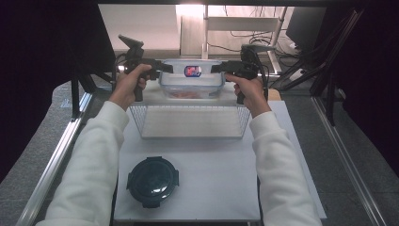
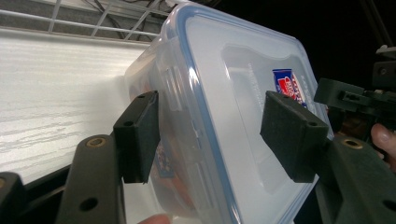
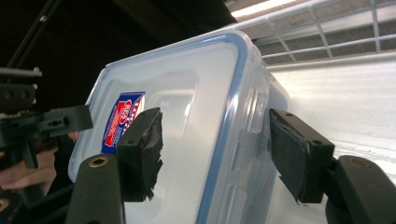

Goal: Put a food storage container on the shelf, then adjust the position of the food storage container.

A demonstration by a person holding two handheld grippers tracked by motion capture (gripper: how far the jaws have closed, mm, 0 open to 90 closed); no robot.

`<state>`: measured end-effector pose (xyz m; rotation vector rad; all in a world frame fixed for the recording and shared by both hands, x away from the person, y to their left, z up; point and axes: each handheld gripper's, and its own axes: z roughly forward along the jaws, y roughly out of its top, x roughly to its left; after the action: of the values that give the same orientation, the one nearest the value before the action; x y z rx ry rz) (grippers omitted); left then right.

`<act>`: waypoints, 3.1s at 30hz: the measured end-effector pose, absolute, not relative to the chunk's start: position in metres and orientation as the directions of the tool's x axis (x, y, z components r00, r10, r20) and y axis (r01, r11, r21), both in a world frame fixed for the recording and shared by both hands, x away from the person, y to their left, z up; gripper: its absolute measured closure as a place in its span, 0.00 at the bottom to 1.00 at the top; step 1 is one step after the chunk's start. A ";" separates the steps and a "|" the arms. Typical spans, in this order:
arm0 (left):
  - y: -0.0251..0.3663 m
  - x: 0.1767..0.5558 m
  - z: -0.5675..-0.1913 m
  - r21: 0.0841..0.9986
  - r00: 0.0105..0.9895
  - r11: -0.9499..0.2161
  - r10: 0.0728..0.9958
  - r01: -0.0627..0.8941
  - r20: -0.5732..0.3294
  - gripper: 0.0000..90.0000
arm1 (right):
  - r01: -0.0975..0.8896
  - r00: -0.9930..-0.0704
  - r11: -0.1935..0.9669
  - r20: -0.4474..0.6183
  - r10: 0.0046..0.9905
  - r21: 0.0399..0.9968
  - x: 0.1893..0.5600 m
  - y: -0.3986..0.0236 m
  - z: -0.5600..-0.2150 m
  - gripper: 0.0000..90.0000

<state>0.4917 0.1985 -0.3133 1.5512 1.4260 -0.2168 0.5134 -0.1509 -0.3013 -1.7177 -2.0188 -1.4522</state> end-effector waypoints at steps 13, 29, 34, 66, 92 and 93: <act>0.192 0.481 -0.307 0.663 0.353 0.134 0.760 0.737 -0.546 0.27 | 0.776 -0.310 -0.169 0.600 0.738 0.608 0.510 -0.143 -0.302 0.20; 0.202 0.390 -0.300 0.816 0.478 -0.013 0.816 0.578 -0.326 0.27 | 0.611 -0.526 0.019 0.387 0.758 0.792 0.440 -0.160 -0.281 0.13; 0.207 0.352 -0.320 0.817 0.507 -0.028 0.797 0.576 -0.330 0.30 | 0.556 -0.593 0.069 0.337 0.731 0.828 0.408 -0.178 -0.292 0.18; 0.232 0.227 -0.446 0.759 0.501 -0.206 0.847 0.617 -0.177 0.32 | 0.551 -0.692 0.279 0.243 0.680 0.786 0.293 -0.219 -0.442 0.36; 0.252 0.219 -0.447 0.745 0.493 -0.203 0.850 0.636 -0.189 0.36 | 0.569 -0.689 0.263 0.278 0.669 0.779 0.296 -0.220 -0.440 0.36; 0.253 0.219 -0.445 0.748 0.489 -0.201 0.852 0.632 -0.184 0.37 | 0.572 -0.687 0.262 0.279 0.671 0.777 0.297 -0.221 -0.441 0.35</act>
<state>0.2190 0.2533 -0.4453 1.9266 1.2288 0.3447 0.2966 -0.2210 -0.4408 -1.2755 -2.5785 -1.5086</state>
